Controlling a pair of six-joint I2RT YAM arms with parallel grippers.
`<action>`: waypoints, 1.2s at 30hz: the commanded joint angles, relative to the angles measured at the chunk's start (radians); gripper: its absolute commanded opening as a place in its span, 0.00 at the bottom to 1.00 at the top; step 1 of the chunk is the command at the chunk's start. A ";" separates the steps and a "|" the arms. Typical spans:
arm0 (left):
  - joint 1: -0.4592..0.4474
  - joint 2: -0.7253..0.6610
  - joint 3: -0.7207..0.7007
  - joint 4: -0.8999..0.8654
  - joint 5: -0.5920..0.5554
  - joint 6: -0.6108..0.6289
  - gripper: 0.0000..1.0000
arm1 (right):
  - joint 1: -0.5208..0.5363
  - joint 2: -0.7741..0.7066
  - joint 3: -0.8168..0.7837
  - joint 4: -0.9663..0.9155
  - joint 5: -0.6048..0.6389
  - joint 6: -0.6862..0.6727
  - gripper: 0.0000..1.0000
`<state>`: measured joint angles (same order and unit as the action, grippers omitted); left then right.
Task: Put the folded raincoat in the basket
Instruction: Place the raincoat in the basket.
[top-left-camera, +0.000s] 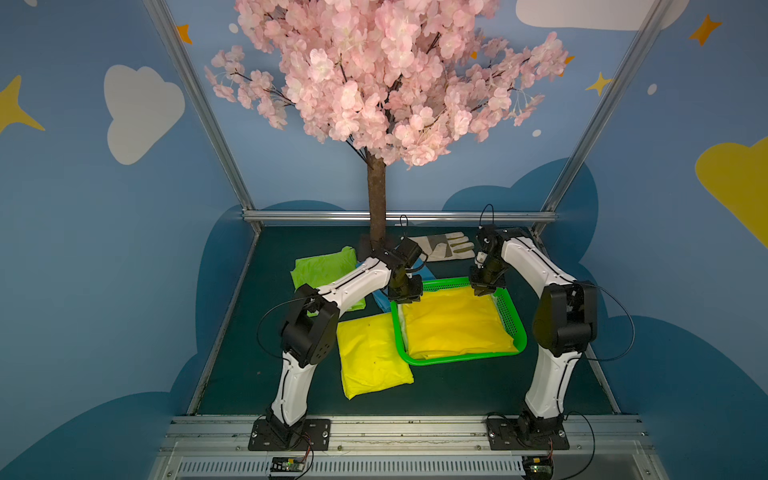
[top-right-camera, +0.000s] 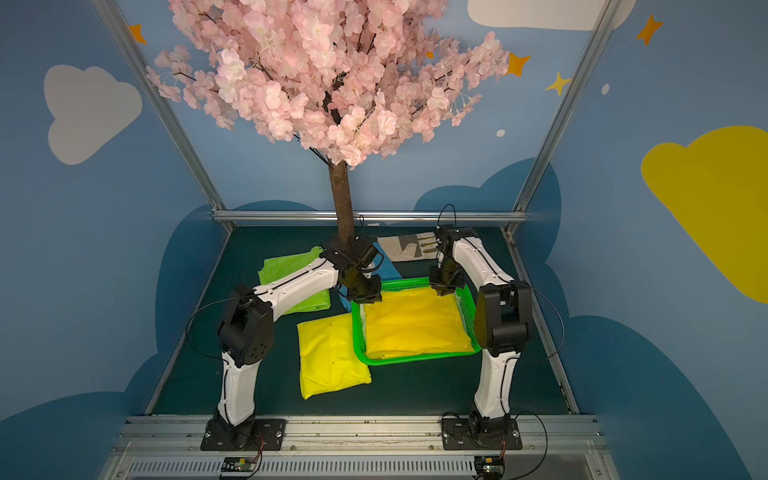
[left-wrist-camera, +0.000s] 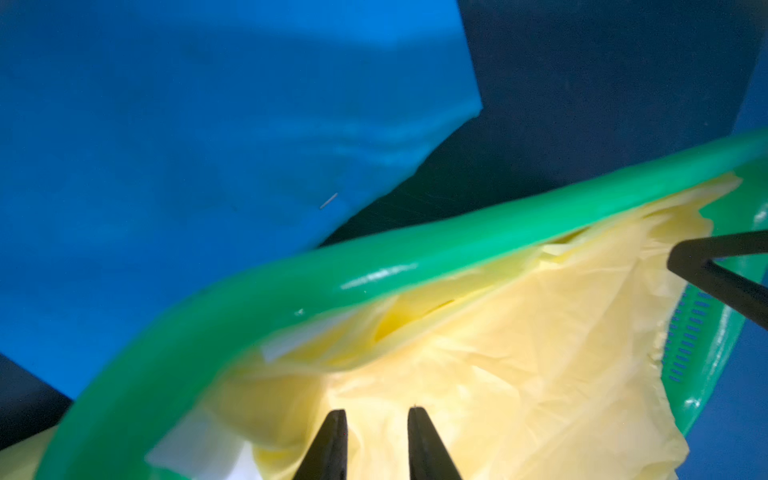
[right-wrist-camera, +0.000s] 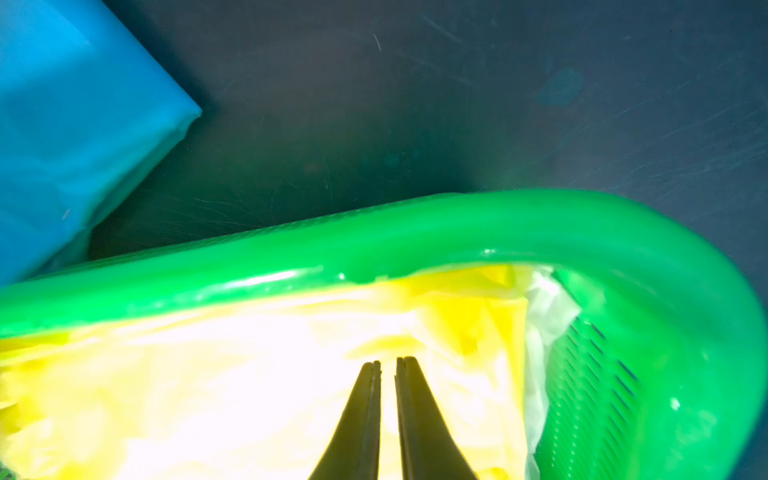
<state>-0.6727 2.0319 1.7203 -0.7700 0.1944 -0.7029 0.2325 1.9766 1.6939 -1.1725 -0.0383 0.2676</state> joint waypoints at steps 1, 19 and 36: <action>-0.035 -0.050 -0.035 0.017 0.025 0.002 0.30 | -0.004 0.016 -0.005 -0.012 0.027 -0.006 0.16; -0.136 -0.273 -0.313 0.162 0.137 -0.094 0.33 | 0.008 -0.276 -0.211 -0.087 0.024 0.069 0.26; -0.219 -0.274 -0.458 0.198 0.135 -0.123 0.30 | 0.049 -0.384 -0.571 -0.057 0.114 0.163 0.10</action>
<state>-0.8852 1.7493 1.2739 -0.5884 0.3233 -0.8158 0.2779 1.5574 1.1381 -1.2377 0.0410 0.4084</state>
